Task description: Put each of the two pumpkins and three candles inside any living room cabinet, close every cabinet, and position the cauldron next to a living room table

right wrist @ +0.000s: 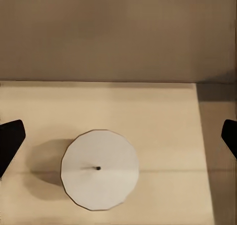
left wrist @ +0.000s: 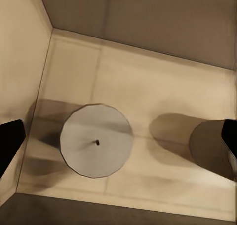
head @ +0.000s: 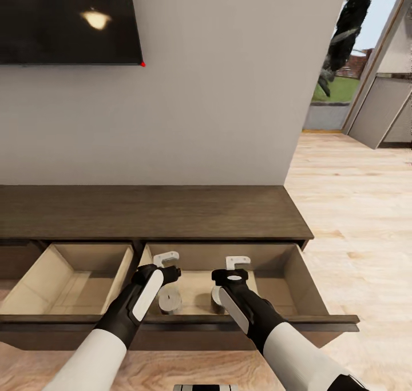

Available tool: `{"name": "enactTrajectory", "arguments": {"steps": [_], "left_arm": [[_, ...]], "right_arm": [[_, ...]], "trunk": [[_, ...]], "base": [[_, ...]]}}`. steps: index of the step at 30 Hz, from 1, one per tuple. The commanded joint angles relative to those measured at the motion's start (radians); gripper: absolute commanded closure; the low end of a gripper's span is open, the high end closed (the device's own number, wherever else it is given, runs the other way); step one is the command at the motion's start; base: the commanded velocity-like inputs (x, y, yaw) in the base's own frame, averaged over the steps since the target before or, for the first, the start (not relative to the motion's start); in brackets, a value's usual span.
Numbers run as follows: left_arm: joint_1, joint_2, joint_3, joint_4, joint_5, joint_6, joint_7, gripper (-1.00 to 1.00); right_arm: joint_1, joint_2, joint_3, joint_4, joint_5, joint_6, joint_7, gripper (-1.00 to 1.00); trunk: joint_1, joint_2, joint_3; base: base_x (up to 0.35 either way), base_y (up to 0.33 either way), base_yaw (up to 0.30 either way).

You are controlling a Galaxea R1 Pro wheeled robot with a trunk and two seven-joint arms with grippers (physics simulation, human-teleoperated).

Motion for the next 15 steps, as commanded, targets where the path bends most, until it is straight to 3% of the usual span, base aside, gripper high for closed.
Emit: {"name": "enactTrajectory", "arguments": {"steps": [1, 15], "left_arm": [[0.0, 0.0, -0.002, -0.001, 0.011, 0.001, 0.01, -1.0], [0.0, 0.001, -0.003, -0.001, 0.011, 0.001, 0.011, -1.0]], "right_arm": [[-0.001, 0.0, 0.002, -0.001, -0.004, 0.004, -0.007, -1.0], [-0.001, 0.0, 0.002, -0.002, -0.005, 0.003, -0.007, -1.0]], "trunk": [[-0.001, 0.0, 0.003], [-0.007, 0.003, 0.057]], "base": [[0.0, 0.0, 0.0], [0.0, 0.0, 0.0]]}}
